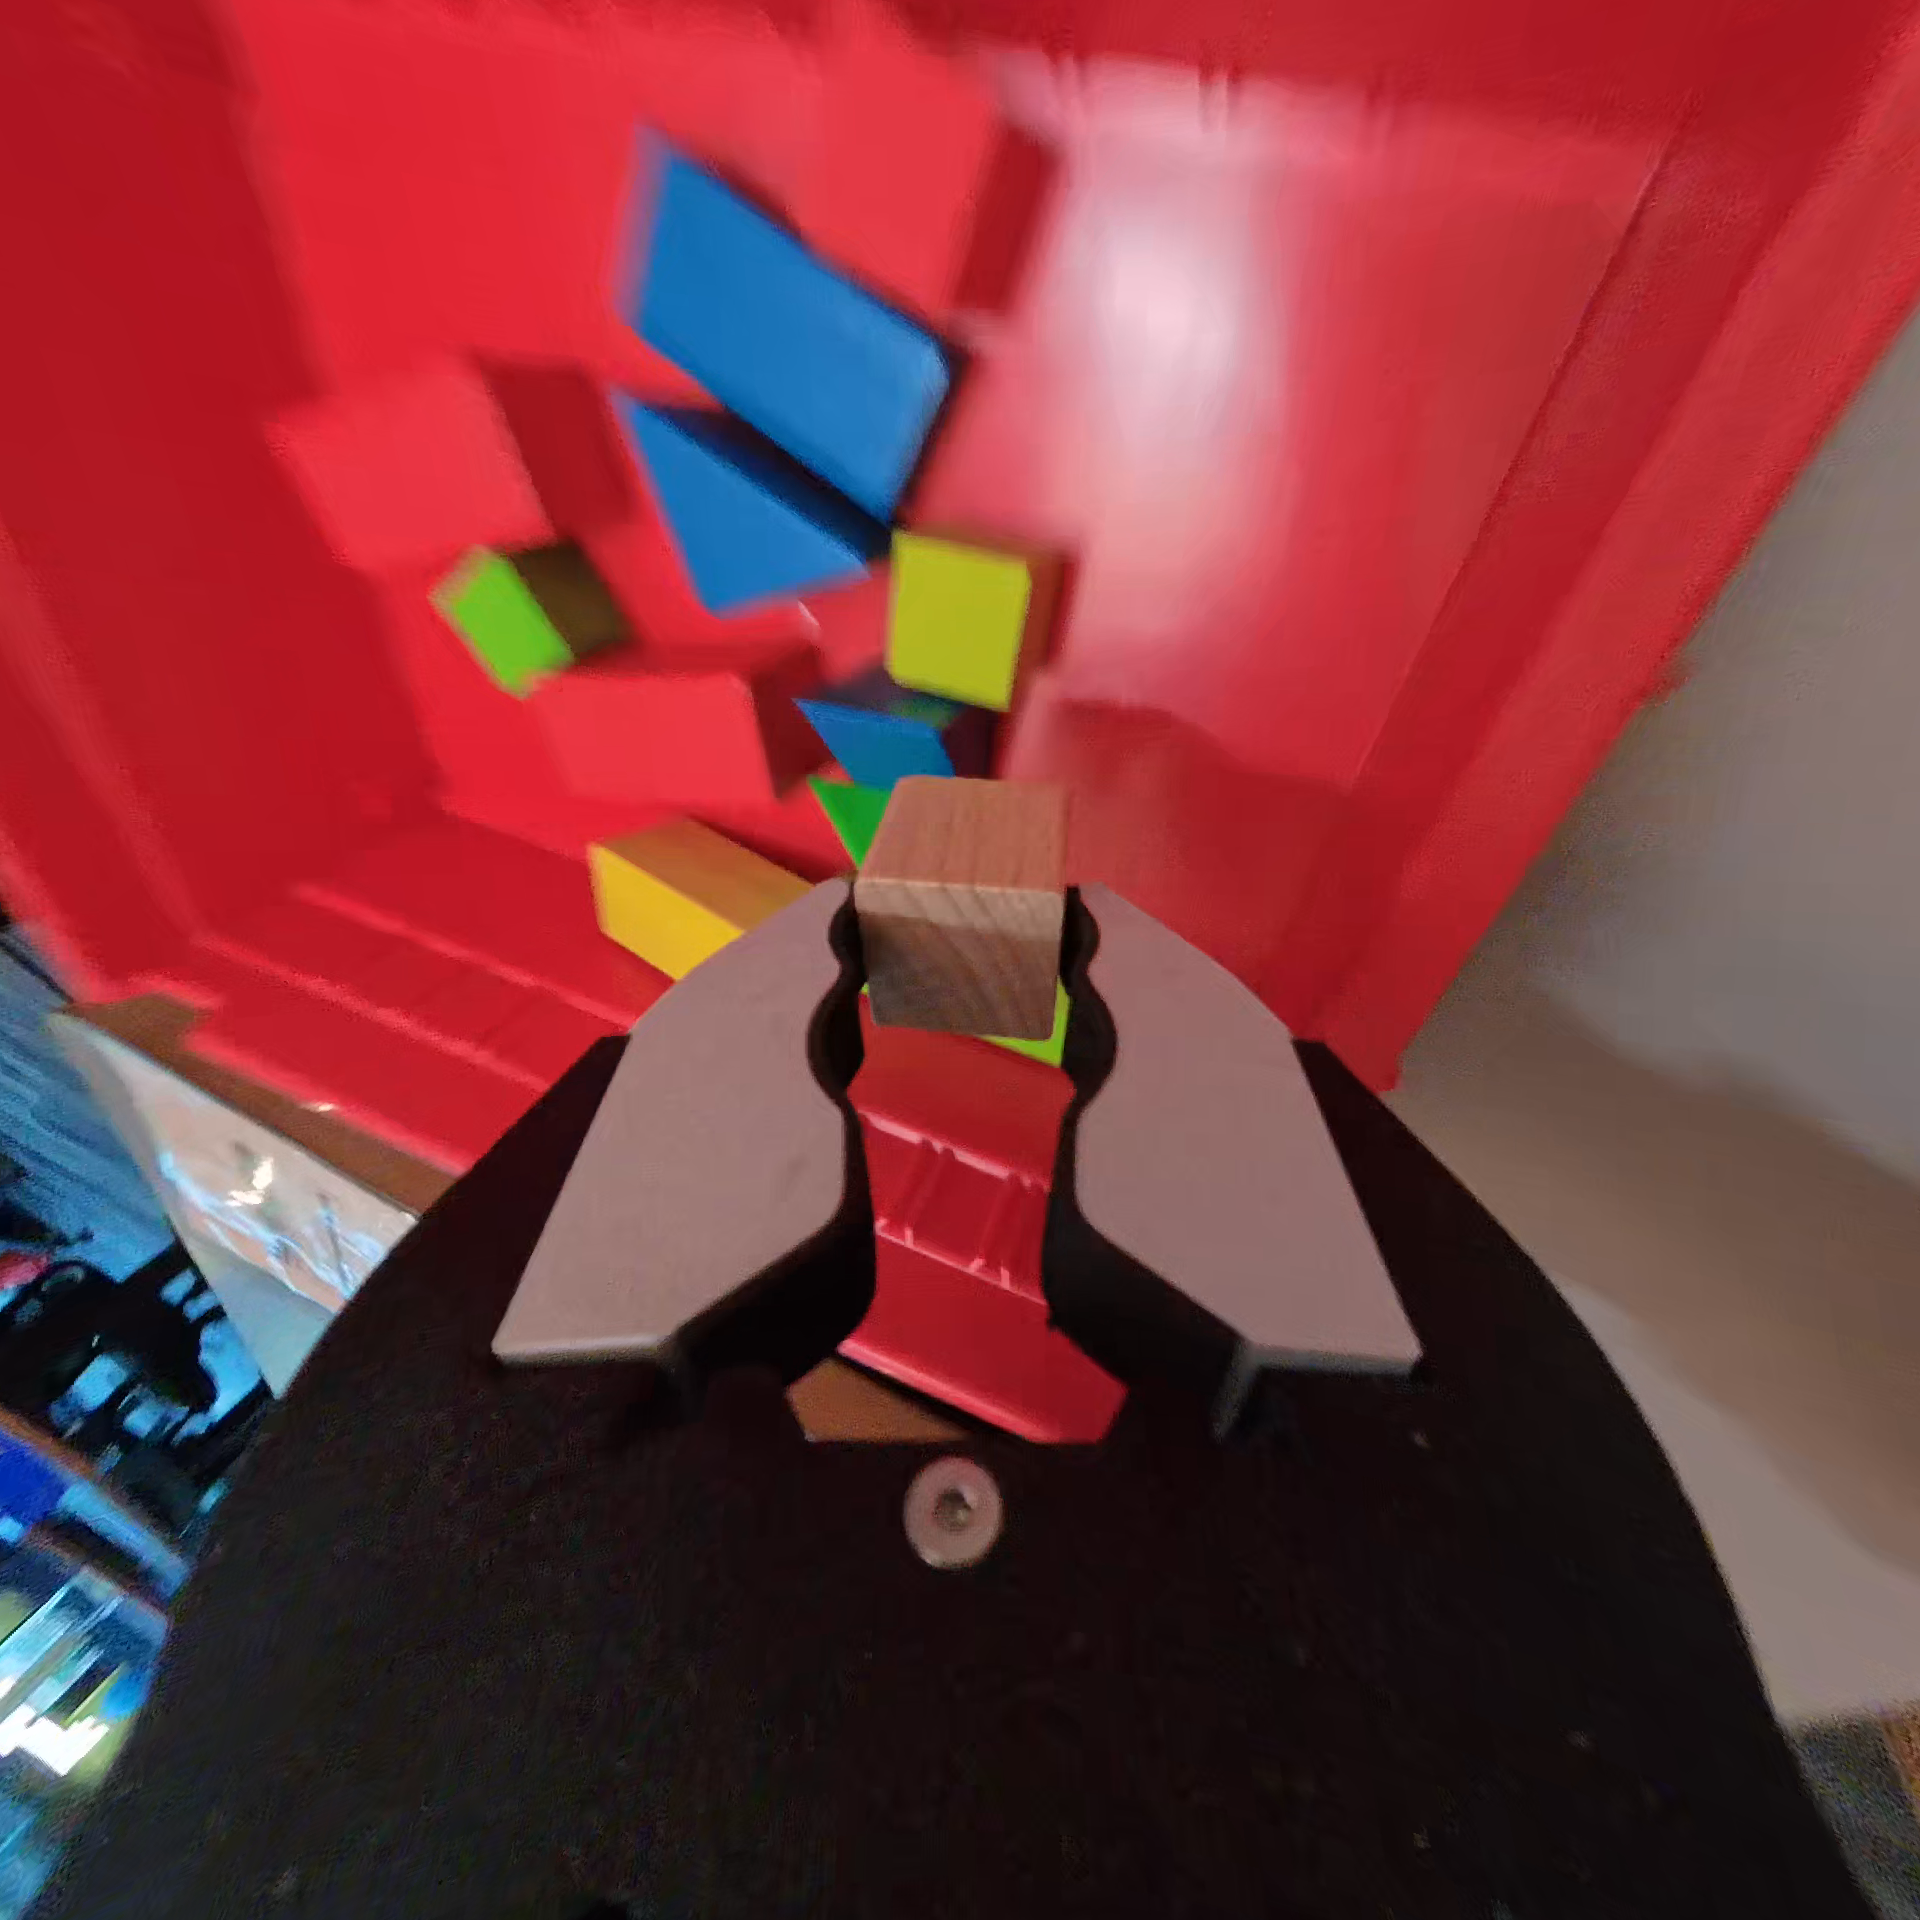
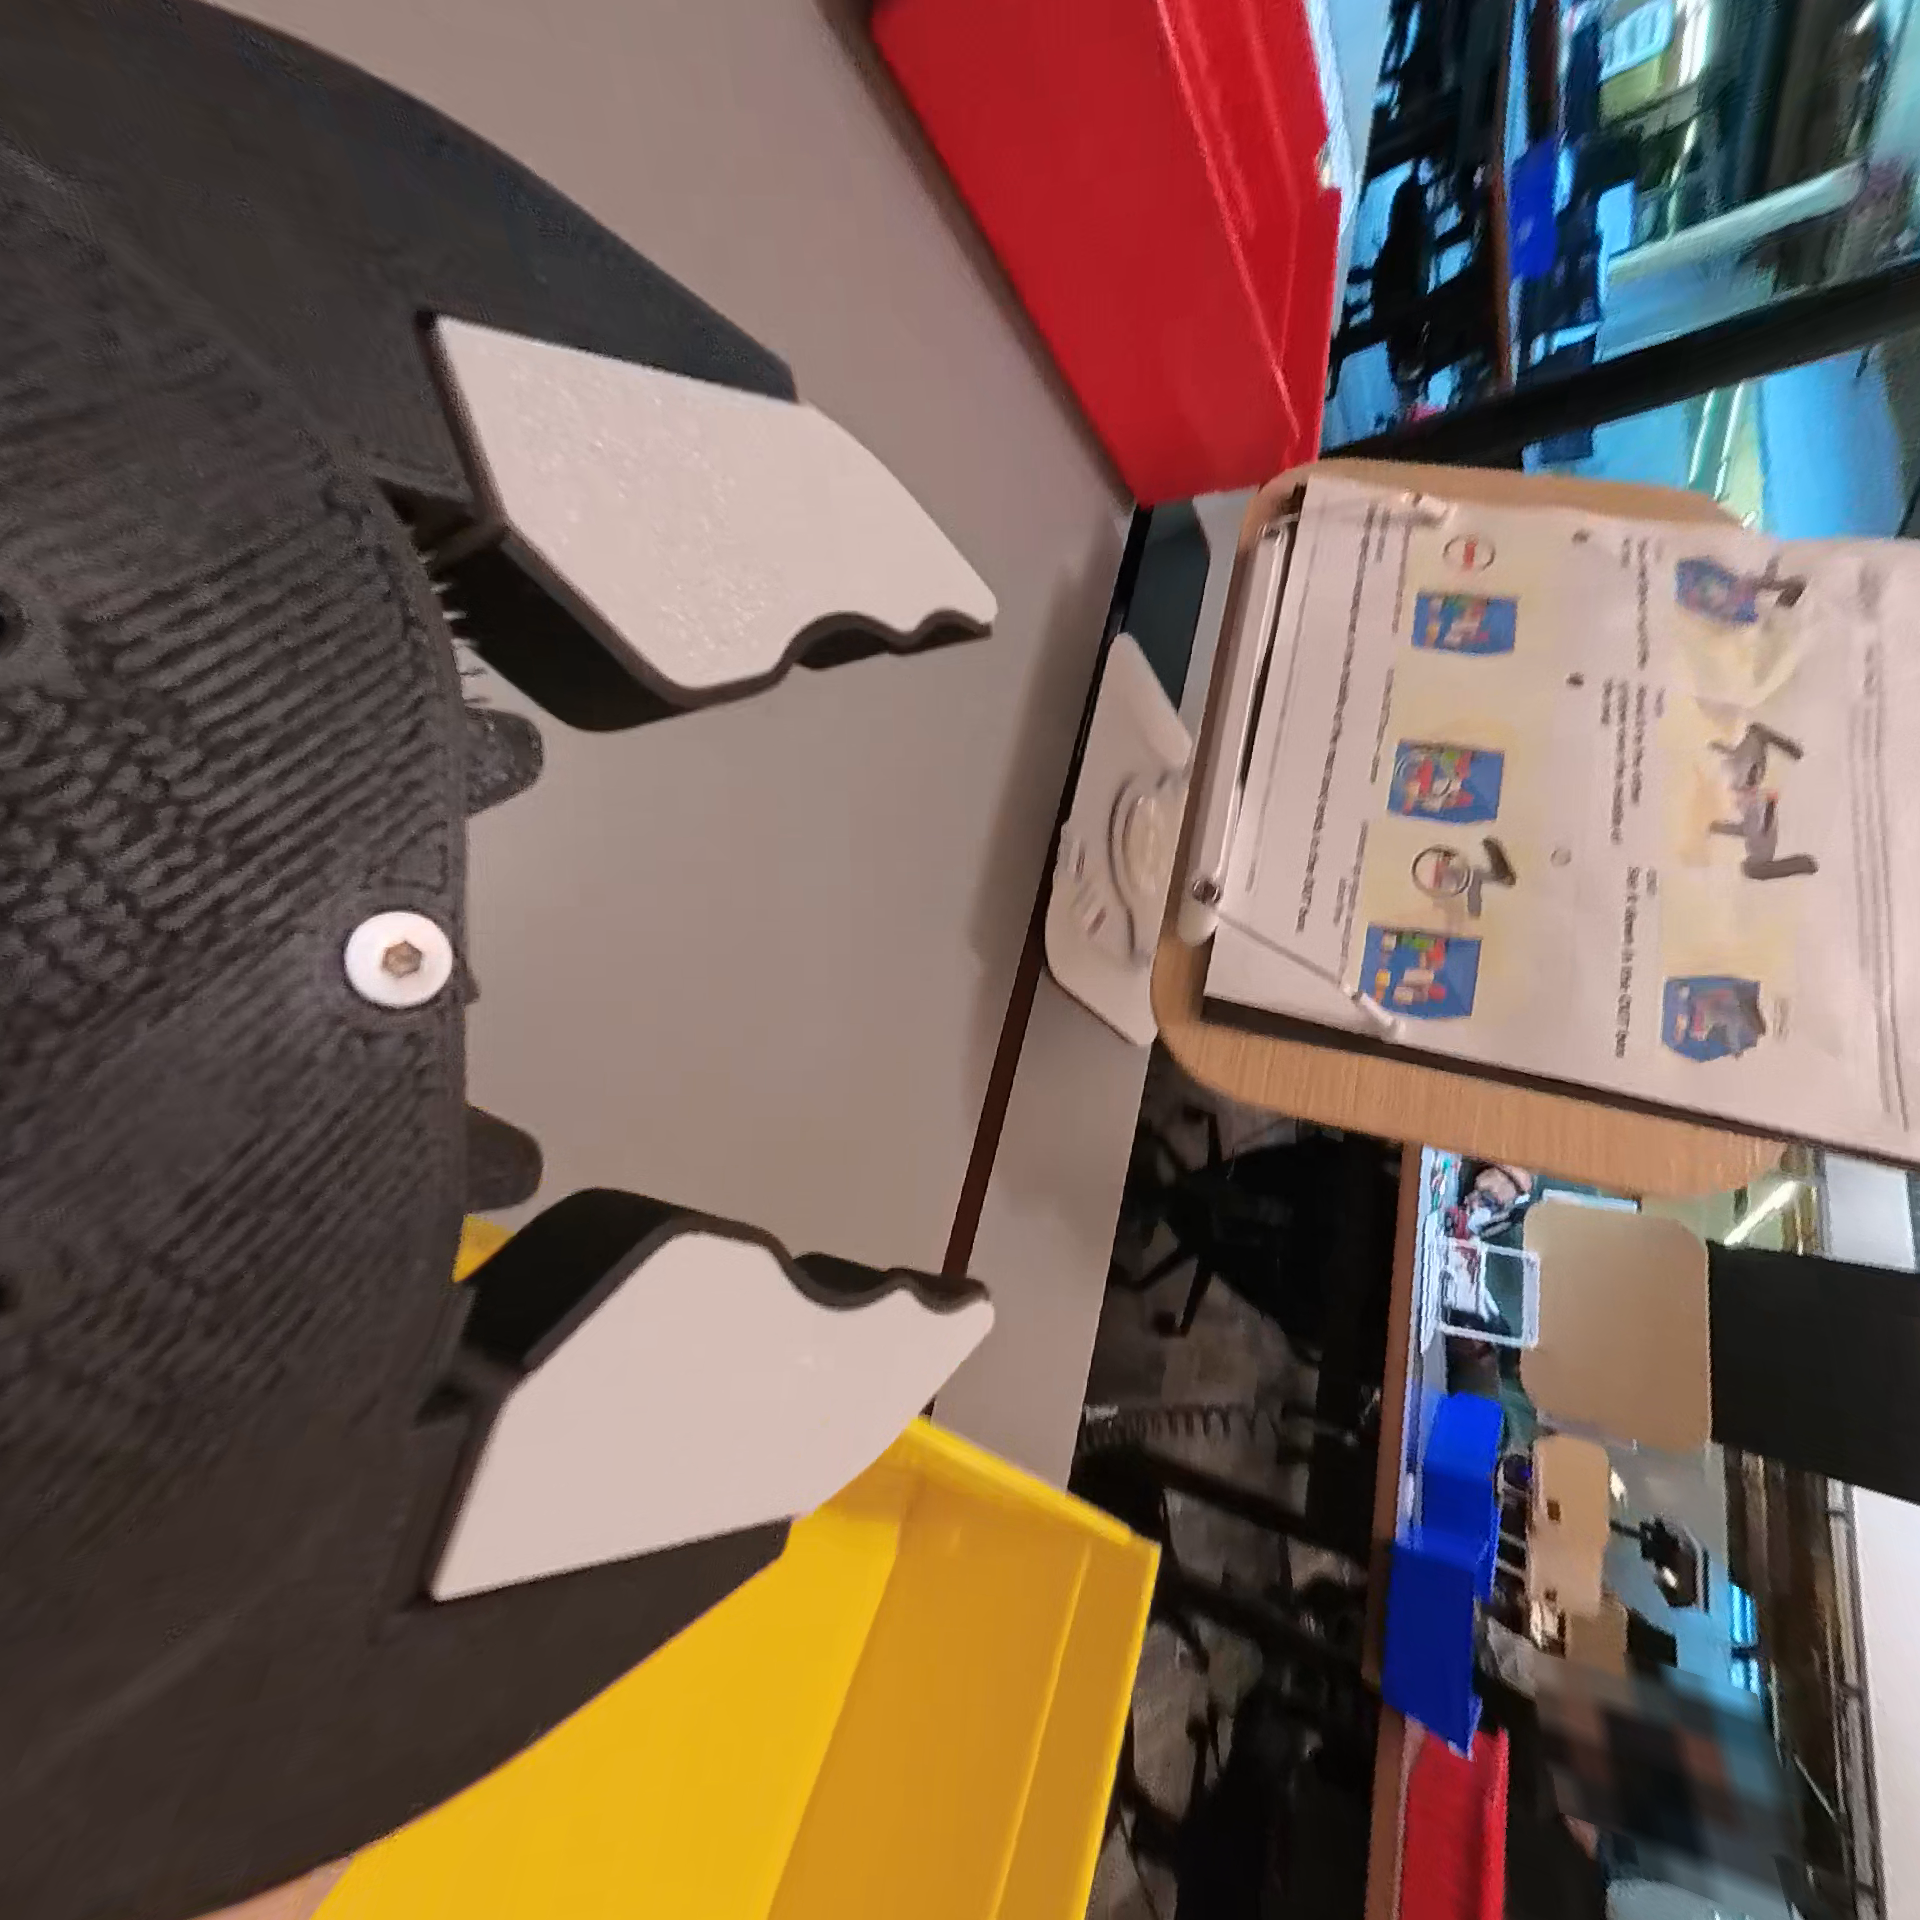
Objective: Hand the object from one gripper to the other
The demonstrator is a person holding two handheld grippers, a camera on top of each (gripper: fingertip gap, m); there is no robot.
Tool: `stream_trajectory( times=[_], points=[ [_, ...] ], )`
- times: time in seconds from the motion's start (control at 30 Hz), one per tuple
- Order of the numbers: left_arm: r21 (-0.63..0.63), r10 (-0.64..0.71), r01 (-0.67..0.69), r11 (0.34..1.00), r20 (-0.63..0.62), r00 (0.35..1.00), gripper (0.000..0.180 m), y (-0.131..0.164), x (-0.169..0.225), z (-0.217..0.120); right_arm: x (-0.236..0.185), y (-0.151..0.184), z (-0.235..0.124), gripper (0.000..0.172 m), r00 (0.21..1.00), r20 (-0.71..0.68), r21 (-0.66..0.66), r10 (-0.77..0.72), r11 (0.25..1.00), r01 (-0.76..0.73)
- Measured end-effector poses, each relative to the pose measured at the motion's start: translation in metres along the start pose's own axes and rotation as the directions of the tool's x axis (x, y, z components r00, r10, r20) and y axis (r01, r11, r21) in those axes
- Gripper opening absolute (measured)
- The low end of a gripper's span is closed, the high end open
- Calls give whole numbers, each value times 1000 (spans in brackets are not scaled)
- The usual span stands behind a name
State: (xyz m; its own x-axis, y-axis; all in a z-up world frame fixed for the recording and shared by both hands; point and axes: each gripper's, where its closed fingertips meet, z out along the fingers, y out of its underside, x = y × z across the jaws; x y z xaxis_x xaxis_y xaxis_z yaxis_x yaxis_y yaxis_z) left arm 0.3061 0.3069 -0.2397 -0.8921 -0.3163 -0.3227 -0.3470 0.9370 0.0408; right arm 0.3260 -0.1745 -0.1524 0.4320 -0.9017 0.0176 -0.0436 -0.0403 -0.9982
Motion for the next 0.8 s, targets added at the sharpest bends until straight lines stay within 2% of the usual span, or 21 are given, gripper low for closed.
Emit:
stream_trajectory(
  times=[0.03, 0.1, 0.13, 0.2, 0.27, 0.33, 0.4, 0.47, 0.53, 0.63, 0.7, 0.73, 0.8],
  points=[
    [92, -29, 25, 995, 39, 999, 35, -15, -4, -18, -9, -1, 1, 111, 999, 44, 2, 1, 1000, -1],
    [314, -70, 39, 949, 87, 994, 35, -53, -2, -57, -33, -10, -4, 81, 987, 154, -6, -50, 999, 51],
    [424, -77, 20, 906, 118, 990, 35, -73, 2, -77, -39, -25, -9, 79, 985, 140, 40, -97, 995, 92],
    [608, -75, -35, 793, 156, 985, 35, -112, 18, -112, -49, -59, -22, 100, 984, 105, 185, -144, 975, 123],
    [748, -75, -69, 661, 157, 985, 35, -149, 40, -135, -72, -70, -28, 97, 968, 210, 268, -141, 960, 81],
    [843, -58, -80, 531, 130, 990, 34, -182, 66, -145, -94, -67, -25, 100, 936, 341, 276, -90, 961, -8],
    [903, -53, -101, 417, 135, 989, 34, -211, 86, -148, -115, -57, -19, 101, 881, 474, 229, -10, 967, -112],
    [937, -68, -142, 320, 173, 983, 34, -235, 100, -146, -137, -48, -17, 98, 770, 628, 132, 116, 959, -251],
    [954, -67, -181, 238, 202, 977, 34, -252, 115, -143, -157, -38, -15, 98, 603, 745, -34, 285, 919, -393],
    [961, -89, -234, 145, 249, 964, 34, -266, 131, -144, -176, -26, -17, 96, 258, 811, -326, 526, 771, -548],
    [961, -68, -240, 137, 251, 966, 35, -270, 140, -140, -179, -25, -19, 81, 54, 797, -452, 601, 654, -607],
    [958, -66, -251, 142, 262, 963, 35, -271, 143, -139, -181, -21, -18, 78, -4, 775, -504, 631, 615, -606],
    [956, -67, -253, 148, 265, 962, 35, -271, 146, -135, -190, -7, -15, 77, -20, 726, -578, 687, 594, -560]
  ],
)
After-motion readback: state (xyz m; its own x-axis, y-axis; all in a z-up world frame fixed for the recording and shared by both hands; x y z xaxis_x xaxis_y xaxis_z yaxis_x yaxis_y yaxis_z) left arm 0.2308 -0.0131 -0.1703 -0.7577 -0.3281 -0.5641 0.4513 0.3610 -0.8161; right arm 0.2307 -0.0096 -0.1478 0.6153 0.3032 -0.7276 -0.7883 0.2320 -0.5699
